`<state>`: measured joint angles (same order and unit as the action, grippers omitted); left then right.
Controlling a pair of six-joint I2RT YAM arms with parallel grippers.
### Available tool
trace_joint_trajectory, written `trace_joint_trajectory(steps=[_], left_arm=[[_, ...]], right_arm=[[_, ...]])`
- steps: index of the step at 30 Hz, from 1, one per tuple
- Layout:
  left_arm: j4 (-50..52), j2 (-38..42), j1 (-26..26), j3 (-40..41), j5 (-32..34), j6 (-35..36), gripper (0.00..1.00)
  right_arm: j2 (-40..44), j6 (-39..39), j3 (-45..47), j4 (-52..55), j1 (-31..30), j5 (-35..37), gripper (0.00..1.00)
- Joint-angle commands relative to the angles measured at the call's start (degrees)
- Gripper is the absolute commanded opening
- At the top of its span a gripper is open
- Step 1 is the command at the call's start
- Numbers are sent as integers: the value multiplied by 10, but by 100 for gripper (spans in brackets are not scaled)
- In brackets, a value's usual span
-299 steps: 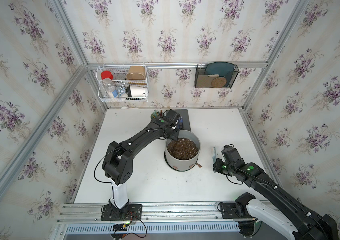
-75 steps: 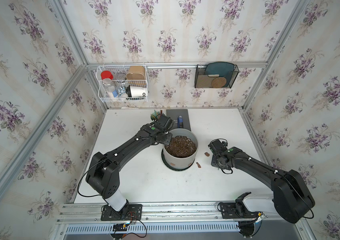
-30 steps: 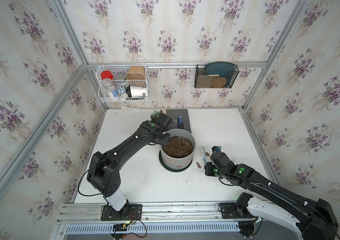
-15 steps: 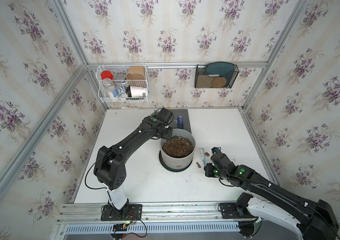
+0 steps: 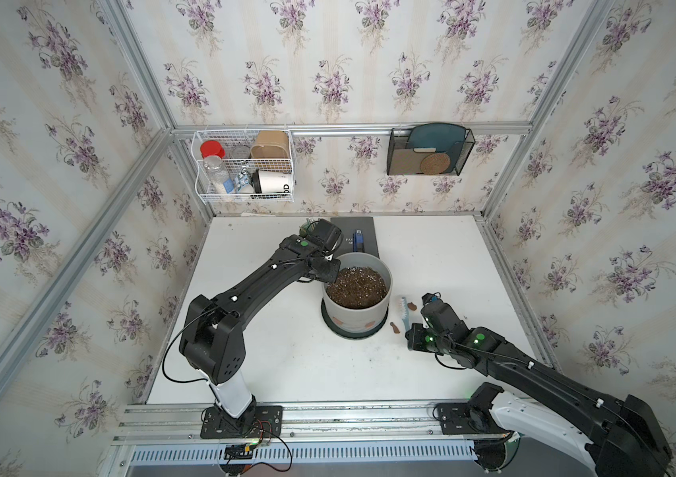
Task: Scrub the dried mud off the ceramic pot
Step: Rotate the pot on the tray.
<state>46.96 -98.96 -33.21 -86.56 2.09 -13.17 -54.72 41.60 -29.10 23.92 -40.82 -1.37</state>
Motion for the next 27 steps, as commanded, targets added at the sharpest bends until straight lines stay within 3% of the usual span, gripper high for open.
trace_joint_trajectory(steps=[1, 4, 8, 15, 19, 27], left_arm=[[-6, 6, 2, 6, 3, -10, 1], [-7, 16, 2, 12, -4, -14, 4], [-16, 26, 2, 17, -21, -14, 21], [-21, 12, 2, 6, -9, -3, 33], [-27, 2, 3, 6, -8, 0, 32], [-32, 5, 3, 20, -21, 0, 12]], right_arm=[[-17, -6, -5, -24, 2, -20, 0], [-41, -5, -12, -20, 7, -13, 0], [-71, -15, -20, -44, 14, -35, 0], [-130, -23, -33, -83, 14, -48, 0], [-140, -24, -33, -99, 14, -53, 0], [-122, -19, -13, -129, 14, -83, 0]])
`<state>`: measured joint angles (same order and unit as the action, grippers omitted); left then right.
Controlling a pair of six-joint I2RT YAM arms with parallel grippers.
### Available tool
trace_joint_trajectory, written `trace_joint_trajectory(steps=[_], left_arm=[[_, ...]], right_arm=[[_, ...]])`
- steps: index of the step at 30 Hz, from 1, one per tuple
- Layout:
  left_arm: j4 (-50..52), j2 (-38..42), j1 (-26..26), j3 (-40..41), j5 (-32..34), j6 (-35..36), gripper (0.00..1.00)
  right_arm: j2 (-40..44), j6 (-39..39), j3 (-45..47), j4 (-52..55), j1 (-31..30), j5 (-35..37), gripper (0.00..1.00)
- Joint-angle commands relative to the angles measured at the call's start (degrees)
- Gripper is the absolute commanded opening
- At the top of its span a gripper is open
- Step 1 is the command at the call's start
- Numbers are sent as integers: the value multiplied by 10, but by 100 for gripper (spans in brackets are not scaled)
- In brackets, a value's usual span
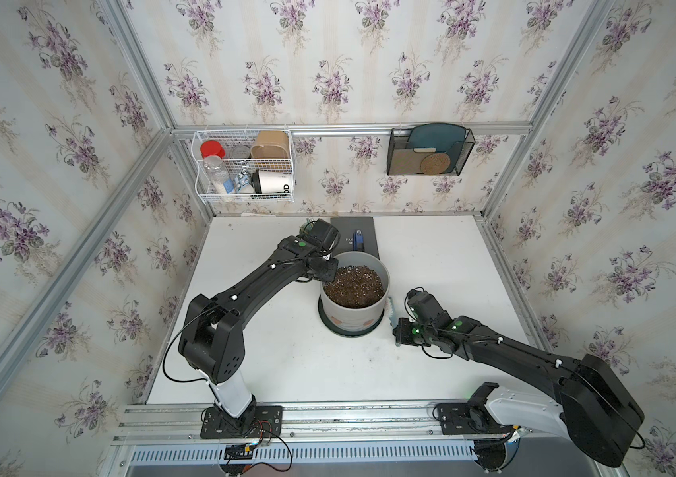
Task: Scrub the dried mud off the ceramic pot
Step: Rotate the pot on the tray, then brush off the soil from the pot.
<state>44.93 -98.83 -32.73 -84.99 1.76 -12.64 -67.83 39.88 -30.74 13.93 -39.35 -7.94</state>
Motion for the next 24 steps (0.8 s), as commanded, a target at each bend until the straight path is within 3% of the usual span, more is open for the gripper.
trace_joint_trajectory(steps=[1, 11, 17, 24], left_arm=[[-12, 5, -1, 6, -18, -6, 10], [-8, 14, -1, 10, -18, -5, 0], [1, 18, -1, 7, -10, -12, 0], [3, 20, -1, 6, -12, -18, 0]], right_arm=[[16, -2, 4, -32, 0, -20, 0], [46, -6, -22, 2, 0, 13, 0], [77, -17, -43, 84, 4, 74, 0], [80, -22, -33, 102, 6, 79, 0]])
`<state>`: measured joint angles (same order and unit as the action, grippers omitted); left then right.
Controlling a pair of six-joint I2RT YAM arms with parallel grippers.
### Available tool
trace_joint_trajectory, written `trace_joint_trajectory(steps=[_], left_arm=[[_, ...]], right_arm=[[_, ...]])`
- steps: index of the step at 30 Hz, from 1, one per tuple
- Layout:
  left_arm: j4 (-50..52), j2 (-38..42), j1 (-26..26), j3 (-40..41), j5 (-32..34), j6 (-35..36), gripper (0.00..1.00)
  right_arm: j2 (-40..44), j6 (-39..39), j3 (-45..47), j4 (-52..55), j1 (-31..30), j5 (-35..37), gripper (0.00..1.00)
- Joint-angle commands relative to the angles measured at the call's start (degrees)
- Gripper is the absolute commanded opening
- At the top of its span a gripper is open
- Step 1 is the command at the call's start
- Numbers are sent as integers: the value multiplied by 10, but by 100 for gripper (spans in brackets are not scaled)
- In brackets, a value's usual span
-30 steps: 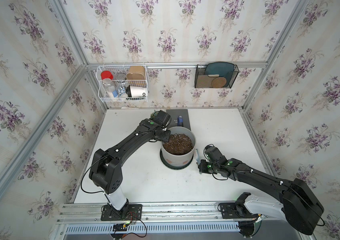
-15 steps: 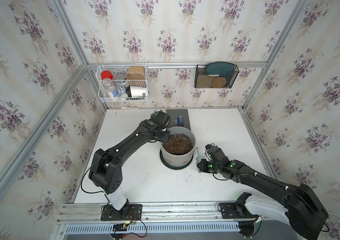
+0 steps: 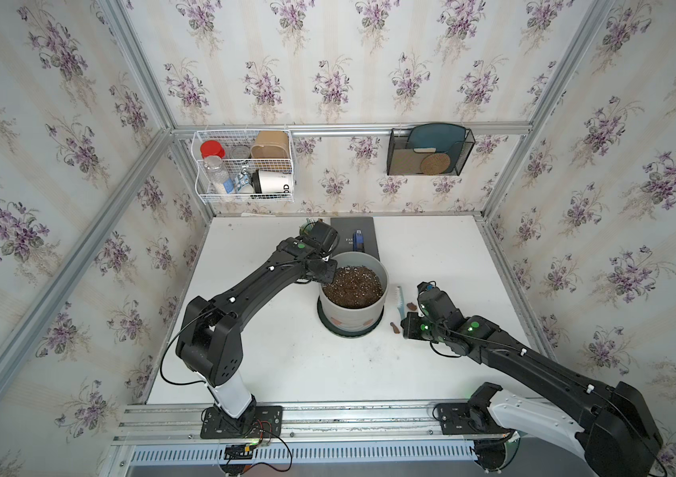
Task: Scrub the dried mud off the ceramic pot
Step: Brush off the soil from the pot.
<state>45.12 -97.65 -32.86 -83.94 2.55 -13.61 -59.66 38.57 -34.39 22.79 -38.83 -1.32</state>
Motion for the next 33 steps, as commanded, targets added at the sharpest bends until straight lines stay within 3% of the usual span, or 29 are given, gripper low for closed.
trace_joint_trajectory(steps=[1, 9, 15, 33], left_arm=[[1, 10, 0, -4, -21, -10, 0], [2, 9, 0, -6, -25, -12, 0], [1, 7, 1, -3, -25, -14, 0], [-5, 12, 0, 10, -22, -15, 0]], right_arm=[[-8, -9, 8, 6, 1, 8, 0], [-98, -10, 9, -90, 0, -82, 0], [-85, 3, 16, -124, 0, -116, 0], [27, 16, 36, -16, 18, -18, 0]])
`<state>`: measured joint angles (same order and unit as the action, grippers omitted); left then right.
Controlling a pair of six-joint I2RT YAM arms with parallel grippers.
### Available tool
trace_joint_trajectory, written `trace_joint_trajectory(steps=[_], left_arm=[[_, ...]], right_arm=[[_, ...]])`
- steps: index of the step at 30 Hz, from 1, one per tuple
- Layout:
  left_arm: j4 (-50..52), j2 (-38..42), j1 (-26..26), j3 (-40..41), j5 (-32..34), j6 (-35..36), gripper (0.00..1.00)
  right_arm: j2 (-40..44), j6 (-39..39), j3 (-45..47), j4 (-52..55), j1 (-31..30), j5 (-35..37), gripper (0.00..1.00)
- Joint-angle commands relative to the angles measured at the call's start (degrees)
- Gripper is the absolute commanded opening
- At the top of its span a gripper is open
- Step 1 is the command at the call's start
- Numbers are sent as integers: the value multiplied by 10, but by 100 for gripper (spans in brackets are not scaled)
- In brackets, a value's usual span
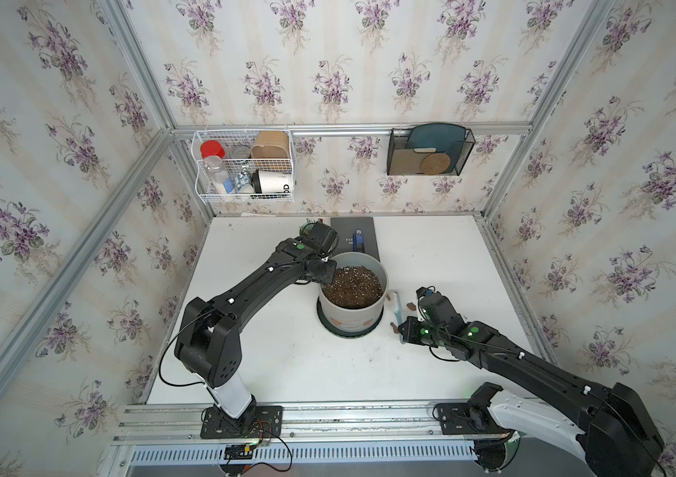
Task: Scrub the dried mud off the ceramic pot
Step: Brush off the soil from the pot, then rotate the pot on the tray.
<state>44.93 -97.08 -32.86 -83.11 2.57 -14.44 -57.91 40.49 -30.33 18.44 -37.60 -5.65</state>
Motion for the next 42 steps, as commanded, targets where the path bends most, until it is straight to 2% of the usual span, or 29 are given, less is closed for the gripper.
trace_joint_trajectory(steps=[1, 8, 11, 19, 23, 31, 39, 42], left_arm=[[-3, 7, 0, 3, -22, -7, 0], [-2, 12, 0, 6, -24, -12, 0], [4, 14, 0, 3, -25, -14, 0], [3, -7, 0, -42, -14, -1, 36], [-3, -33, 2, -77, -2, 7, 41], [14, -76, 3, -109, -6, 17, 39], [23, -48, 6, -68, 9, 12, 27], [37, -34, 7, -53, 19, 6, 17]], right_arm=[[11, -5, -5, 34, 9, 28, 0], [-21, -14, -49, 121, 16, 107, 0], [-17, -26, -63, 123, 16, 98, 0], [23, -32, -42, 72, 11, 35, 0], [37, -20, -28, 63, 11, 24, 0], [55, -11, -17, 68, 11, 23, 0], [50, -5, -7, 62, 12, 26, 0], [47, 0, -7, 59, 11, 29, 0]])
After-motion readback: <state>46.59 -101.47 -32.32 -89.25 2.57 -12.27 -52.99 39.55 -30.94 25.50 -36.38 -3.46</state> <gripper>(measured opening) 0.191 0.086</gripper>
